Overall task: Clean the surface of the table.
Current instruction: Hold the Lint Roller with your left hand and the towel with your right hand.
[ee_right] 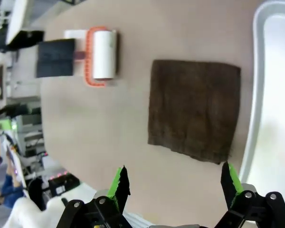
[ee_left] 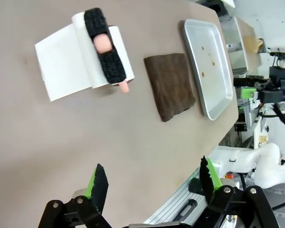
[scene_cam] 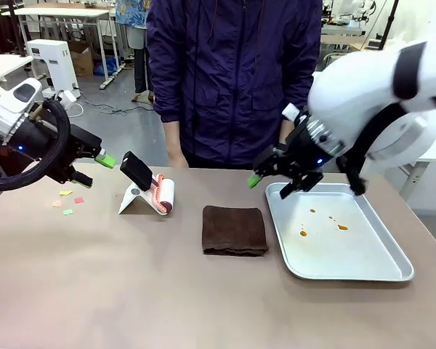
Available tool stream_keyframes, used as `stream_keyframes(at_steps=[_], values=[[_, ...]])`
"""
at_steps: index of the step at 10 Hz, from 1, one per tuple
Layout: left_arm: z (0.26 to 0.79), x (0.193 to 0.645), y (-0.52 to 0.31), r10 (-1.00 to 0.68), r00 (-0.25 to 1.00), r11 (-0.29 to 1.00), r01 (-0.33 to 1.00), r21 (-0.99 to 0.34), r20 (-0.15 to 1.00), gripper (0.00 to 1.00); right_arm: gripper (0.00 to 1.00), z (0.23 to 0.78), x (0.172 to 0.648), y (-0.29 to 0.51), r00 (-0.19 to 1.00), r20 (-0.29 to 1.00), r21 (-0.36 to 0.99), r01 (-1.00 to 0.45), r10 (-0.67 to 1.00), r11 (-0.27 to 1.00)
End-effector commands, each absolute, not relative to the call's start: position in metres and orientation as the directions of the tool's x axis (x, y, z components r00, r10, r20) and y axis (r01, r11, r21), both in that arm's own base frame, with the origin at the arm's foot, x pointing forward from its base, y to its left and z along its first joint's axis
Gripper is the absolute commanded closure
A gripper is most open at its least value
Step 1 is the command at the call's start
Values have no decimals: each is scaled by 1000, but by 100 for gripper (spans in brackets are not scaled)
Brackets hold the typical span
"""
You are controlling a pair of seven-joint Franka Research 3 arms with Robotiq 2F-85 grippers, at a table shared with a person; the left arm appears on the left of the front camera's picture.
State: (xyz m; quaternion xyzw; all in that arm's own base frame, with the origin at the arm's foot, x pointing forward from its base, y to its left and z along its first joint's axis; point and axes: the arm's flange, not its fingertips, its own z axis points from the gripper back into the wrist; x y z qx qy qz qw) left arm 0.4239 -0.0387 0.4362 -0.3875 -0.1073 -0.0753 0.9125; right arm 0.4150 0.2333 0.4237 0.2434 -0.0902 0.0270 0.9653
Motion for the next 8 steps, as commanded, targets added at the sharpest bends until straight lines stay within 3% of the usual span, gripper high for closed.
stream_keyframes(at_steps=[1,8], values=[[437,431,-24,-59,969,684,214,-697,240,0,0,405,421,252,991,109,416,19,-71,909],[431,432,-19,-32,972,687,192,-701,234,0,0,390,416,248,994,95,428,5,-50,904]])
